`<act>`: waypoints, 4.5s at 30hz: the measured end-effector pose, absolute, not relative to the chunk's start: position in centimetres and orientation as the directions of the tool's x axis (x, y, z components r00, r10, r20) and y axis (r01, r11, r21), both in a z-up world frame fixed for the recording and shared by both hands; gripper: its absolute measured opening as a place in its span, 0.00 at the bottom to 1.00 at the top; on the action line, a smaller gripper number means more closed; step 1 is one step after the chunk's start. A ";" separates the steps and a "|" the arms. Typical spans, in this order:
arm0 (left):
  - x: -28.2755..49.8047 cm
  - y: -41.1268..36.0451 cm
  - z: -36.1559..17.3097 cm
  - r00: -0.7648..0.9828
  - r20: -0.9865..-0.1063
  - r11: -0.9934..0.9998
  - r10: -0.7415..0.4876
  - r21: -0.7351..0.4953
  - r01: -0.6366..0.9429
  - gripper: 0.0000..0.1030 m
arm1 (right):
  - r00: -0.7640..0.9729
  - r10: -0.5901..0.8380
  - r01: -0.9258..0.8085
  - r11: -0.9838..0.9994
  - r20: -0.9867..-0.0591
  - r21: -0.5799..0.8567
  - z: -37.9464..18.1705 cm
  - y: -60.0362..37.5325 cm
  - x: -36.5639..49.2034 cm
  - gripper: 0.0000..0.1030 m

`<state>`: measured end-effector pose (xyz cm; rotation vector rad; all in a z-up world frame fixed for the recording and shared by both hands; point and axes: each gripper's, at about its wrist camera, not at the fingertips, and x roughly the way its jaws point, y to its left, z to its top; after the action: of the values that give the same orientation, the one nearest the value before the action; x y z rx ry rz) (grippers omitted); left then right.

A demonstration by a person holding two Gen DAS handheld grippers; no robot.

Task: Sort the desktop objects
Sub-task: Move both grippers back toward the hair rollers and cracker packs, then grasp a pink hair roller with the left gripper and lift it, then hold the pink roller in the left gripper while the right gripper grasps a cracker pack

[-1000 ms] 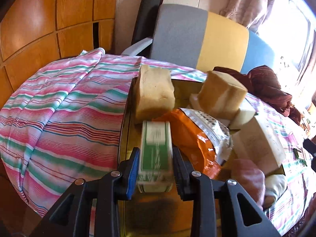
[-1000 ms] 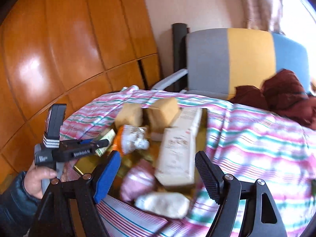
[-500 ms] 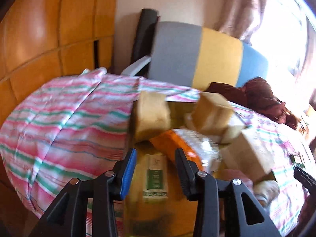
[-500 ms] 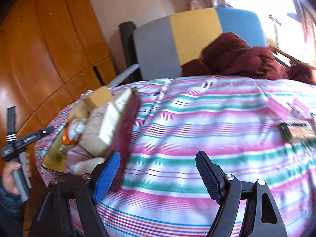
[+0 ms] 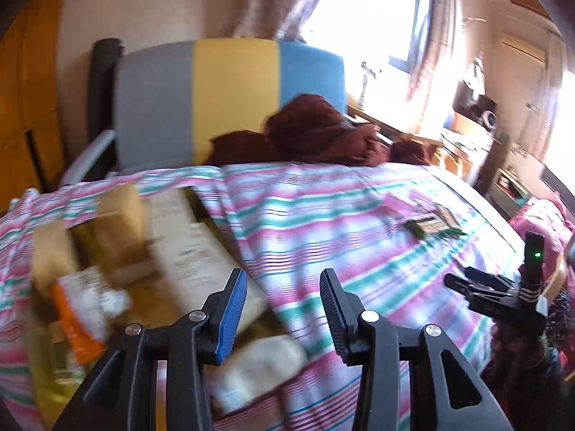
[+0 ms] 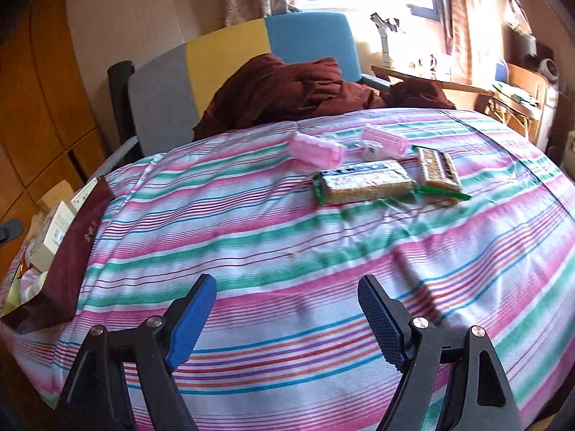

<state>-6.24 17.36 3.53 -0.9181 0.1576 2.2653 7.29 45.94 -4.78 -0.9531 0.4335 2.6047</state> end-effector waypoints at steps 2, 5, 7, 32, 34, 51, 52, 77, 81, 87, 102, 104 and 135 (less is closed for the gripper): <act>-6.5 20.3 3.4 -0.480 -0.670 -0.733 0.567 -0.144 -0.665 0.43 | -0.712 0.232 -0.439 -0.884 -0.663 0.162 -5.1 47.1 7.8 0.80; -6.6 24.6 3.4 -0.456 -0.683 -0.698 0.571 -0.111 -0.708 0.43 | -0.704 0.260 -0.471 -0.868 -0.661 0.159 -5.6 48.4 8.1 0.81; -6.4 27.2 3.1 -0.438 -0.691 -0.669 0.574 -0.088 -0.738 0.45 | -0.702 0.270 -0.480 -0.863 -0.659 0.158 -6.0 49.0 8.1 0.81; -10.6 48.8 -1.8 -0.310 -0.767 -0.458 0.562 0.023 -0.889 0.82 | -0.796 0.167 -0.393 -0.873 -0.582 0.287 -7.3 49.8 8.4 0.95; -10.7 49.8 -2.3 -0.310 -0.769 -0.441 0.559 0.041 -0.897 0.82 | -0.798 0.162 -0.389 -0.874 -0.580 0.292 -7.3 49.8 8.4 0.95; -13.7 51.7 -5.4 -0.278 -0.798 -0.469 0.535 -0.006 -0.883 0.63 | -0.802 0.139 -0.372 -0.877 -0.581 0.305 -7.3 50.1 8.1 0.99; -13.6 51.3 -5.3 -0.284 -0.795 -0.480 0.537 -0.010 -0.877 0.63 | -0.802 0.139 -0.372 -0.877 -0.581 0.305 -7.3 50.1 8.1 0.99; -3.0 30.9 -5.4 -0.402 -0.713 -0.627 0.575 -0.068 -0.776 0.64 | -0.757 0.131 -0.453 -0.811 -0.640 0.370 -5.5 52.0 5.7 1.00; -3.3 30.5 -5.4 -0.382 -0.705 -0.630 0.597 -0.117 -0.768 0.65 | -0.718 0.173 -0.531 -0.762 -0.674 0.370 -5.4 54.3 2.3 1.00; -4.0 29.7 -6.1 -0.336 -0.706 -0.630 0.623 -0.198 -0.751 0.66 | -0.630 0.259 -0.660 -0.675 -0.732 0.330 -6.0 56.9 -2.3 1.00; -4.5 29.3 -6.8 -0.295 -0.695 -0.616 0.656 -0.266 -0.742 0.70 | -0.471 0.321 -0.570 -0.821 -0.822 0.007 -6.7 57.3 -6.4 0.89; -4.5 29.3 -6.8 -0.297 -0.696 -0.616 0.654 -0.262 -0.743 0.70 | -0.491 0.300 -0.525 -0.851 -0.818 0.002 -6.5 57.2 -5.7 0.80; -4.4 29.5 -7.0 -0.293 -0.699 -0.613 0.652 -0.258 -0.747 0.73 | -0.585 0.173 -0.513 -0.836 -0.792 0.197 -6.0 57.5 -4.1 0.89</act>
<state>-4.35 29.46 -6.96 -1.0048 0.1462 1.9956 -4.08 57.51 -6.00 -1.1480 0.5803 2.4229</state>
